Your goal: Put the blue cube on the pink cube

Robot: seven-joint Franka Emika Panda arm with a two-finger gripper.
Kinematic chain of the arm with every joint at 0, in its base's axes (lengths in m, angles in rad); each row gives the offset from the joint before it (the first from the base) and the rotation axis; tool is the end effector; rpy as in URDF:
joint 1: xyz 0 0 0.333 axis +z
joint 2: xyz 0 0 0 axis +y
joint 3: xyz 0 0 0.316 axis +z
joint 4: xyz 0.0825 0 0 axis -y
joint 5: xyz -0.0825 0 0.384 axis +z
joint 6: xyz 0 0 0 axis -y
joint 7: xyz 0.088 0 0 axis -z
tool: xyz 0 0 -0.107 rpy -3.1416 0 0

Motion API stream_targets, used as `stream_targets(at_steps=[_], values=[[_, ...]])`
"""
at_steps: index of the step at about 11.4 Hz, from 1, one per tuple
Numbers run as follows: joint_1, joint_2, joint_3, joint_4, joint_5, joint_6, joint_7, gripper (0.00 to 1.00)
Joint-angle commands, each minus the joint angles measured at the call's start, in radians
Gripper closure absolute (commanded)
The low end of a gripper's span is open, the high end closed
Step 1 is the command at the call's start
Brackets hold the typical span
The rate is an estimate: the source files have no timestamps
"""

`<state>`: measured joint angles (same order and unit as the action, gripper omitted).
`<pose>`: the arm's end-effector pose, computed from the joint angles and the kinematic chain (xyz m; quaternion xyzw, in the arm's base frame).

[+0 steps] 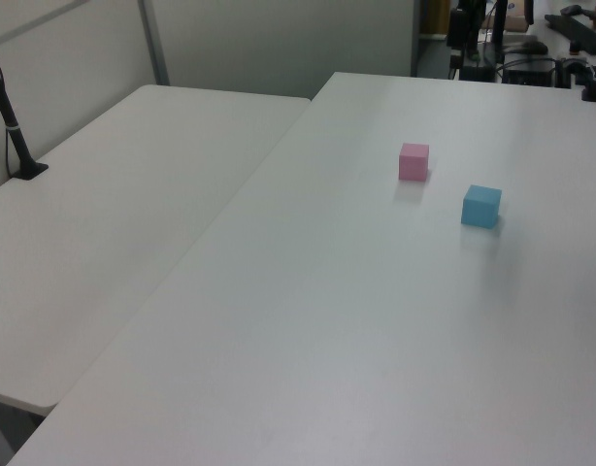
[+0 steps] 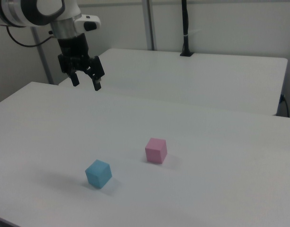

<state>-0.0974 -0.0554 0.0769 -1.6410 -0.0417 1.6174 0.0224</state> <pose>0.5413 -0.0142 0.6258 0.9994 -0.0208 0.0158 0.0230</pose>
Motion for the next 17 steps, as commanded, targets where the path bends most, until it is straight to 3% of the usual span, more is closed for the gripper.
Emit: stream_targets(at_steps=[1,17], values=[[0.013,-0.018,-0.014,-0.010,-0.001,-0.025,-0.013,0.00],[0.015,-0.018,-0.012,-0.011,0.000,-0.062,-0.048,0.00]])
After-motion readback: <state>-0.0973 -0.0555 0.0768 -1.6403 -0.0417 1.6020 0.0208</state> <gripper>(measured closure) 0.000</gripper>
